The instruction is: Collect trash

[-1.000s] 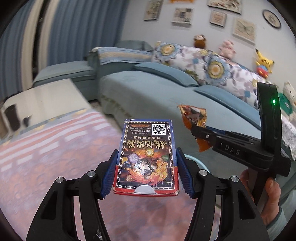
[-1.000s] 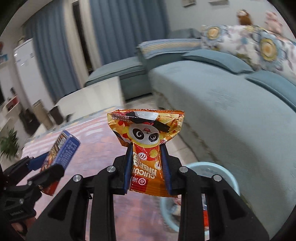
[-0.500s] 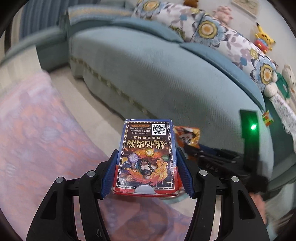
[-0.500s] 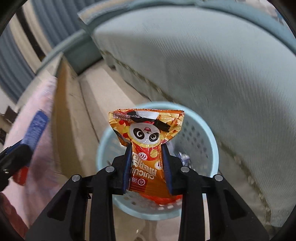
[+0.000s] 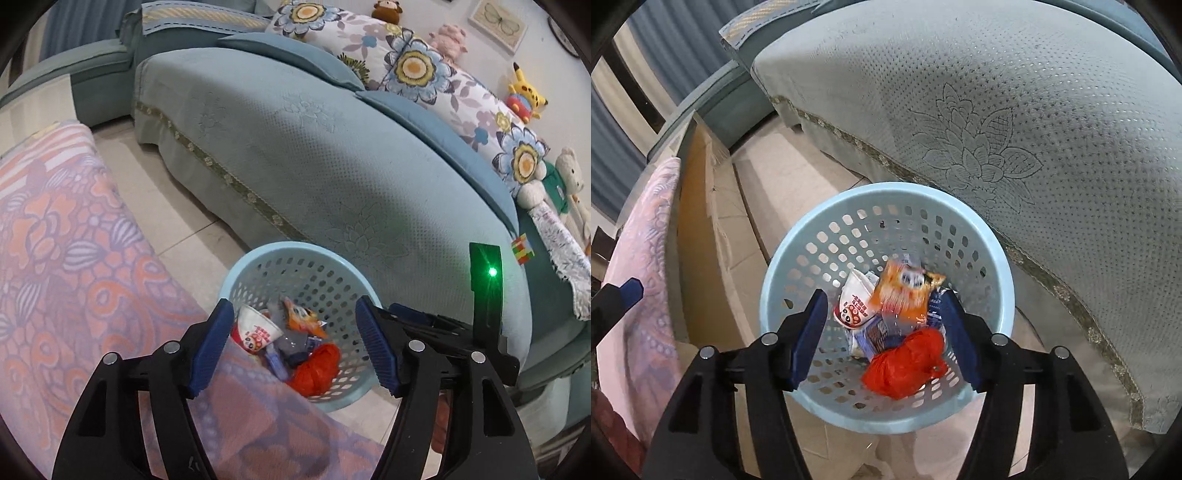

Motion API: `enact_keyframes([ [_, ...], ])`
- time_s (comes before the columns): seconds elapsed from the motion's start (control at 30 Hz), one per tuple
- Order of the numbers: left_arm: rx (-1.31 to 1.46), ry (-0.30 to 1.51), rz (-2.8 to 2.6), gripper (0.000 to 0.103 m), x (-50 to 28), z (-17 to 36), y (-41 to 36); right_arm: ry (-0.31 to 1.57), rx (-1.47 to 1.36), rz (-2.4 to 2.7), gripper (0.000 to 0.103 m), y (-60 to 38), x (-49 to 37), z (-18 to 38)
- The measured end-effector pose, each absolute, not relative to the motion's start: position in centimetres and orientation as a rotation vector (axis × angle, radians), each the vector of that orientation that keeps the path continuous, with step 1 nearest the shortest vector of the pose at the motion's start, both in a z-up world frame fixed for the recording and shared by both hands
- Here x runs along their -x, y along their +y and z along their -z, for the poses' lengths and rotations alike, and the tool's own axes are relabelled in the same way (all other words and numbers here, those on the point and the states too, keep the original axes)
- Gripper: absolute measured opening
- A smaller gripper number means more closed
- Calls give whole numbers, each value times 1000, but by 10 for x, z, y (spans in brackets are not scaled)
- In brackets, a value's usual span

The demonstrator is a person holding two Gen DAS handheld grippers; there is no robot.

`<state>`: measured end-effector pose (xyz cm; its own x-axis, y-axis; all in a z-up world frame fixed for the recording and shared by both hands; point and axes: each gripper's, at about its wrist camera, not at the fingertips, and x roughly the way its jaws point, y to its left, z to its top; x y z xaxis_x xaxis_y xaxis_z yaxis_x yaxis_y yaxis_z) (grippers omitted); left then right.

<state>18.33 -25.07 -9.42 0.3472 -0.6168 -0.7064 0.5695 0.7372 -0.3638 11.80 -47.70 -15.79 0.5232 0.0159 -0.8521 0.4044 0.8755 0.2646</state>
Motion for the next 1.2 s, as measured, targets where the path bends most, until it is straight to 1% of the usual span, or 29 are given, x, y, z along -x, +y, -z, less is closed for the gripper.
enact_keyframes([
  [0.23, 70, 857, 752, 67, -156, 67, -215, 908, -466, 188, 60, -455, -91, 115],
  [0.33, 49, 804, 722, 70, -140, 55, -198, 850, -435, 168, 63, -433, -77, 88],
  [0.43, 18, 728, 665, 72, -120, 46, -173, 745, -367, 202, 70, -406, -53, 64],
  [0.5, 2, 669, 596, 75, -108, 41, -154, 689, -302, 226, 70, -387, -44, 50],
  [0.57, 1, 614, 529, 76, -96, 38, -135, 603, -224, 250, 70, -365, -34, 31],
  [0.67, -23, 536, 436, 77, -83, 32, -115, 492, -170, 278, 70, -337, -18, 10],
  [0.7, -36, 504, 412, 80, -79, 30, -110, 445, -159, 295, 70, -325, -10, 5],
  [0.73, -49, 478, 386, 84, -75, 29, -106, 413, -150, 309, 70, -317, -5, 4],
  [0.87, -34, 408, 310, 85, -62, 28, -96, 331, -79, 348, 70, -275, 11, 9],
  [0.93, -27, 384, 283, 88, -58, 30, -92, 296, 1, 366, 70, -258, 15, 8],
  [0.97, -14, 391, 265, 88, -58, 31, -88, 288, 26, 370, 73, -253, 16, 7],
  [1.03, 22, 406, 243, 88, -63, 30, -80, 304, 19, 349, 76, -253, 13, 10],
  [1.2, 82, 428, 235, 88, -67, 32, -68, 374, -12, 376, 76, -265, 0, 28],
])
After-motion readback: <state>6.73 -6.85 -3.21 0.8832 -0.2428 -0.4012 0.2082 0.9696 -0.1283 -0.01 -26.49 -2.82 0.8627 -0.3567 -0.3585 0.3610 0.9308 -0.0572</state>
